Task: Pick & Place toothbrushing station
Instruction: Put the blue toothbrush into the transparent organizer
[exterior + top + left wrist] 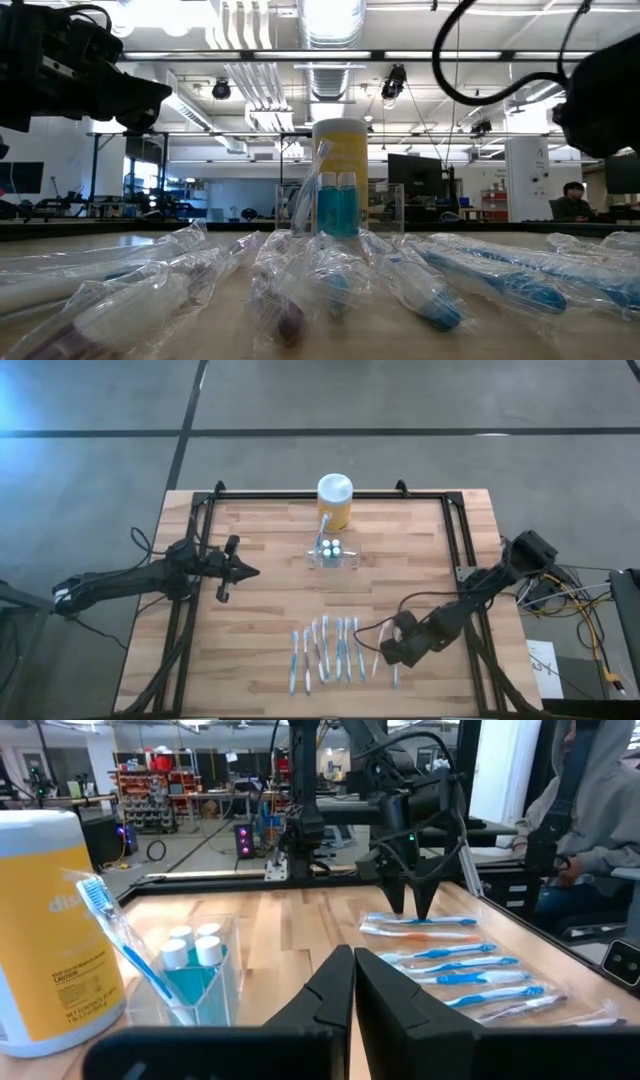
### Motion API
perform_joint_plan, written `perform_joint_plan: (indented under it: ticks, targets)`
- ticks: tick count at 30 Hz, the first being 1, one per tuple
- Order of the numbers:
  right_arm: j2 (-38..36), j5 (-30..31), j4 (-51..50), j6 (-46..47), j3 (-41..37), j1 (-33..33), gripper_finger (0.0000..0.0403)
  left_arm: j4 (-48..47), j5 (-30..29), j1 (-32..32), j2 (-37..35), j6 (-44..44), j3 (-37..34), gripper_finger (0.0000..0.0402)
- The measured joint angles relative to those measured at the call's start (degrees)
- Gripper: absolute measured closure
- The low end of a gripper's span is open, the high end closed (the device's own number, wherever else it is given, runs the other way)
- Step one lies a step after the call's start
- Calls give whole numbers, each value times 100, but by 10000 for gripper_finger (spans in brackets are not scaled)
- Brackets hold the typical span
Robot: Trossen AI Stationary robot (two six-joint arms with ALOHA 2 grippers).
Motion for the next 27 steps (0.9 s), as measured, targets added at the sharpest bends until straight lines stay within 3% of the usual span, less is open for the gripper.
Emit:
perform_joint_plan:
  ticks: [4, 8, 15, 27]
  targets:
    - [253, -171, -59, -400, 31, -185, 117, 0, -6, 0, 0, 39, 0, 391]
    - [362, -361, -220, -791, 51, -402, 139, 2, -7, 0, 0, 137, 0, 397]
    - [370, -359, -392, -1606, 27, -646, 222, 2, -9, 2, 0, 176, 0, 386]
    - [370, 271, -557, -1936, -1, -687, 363, -15, 38, 0, 0, 135, 0, 397]
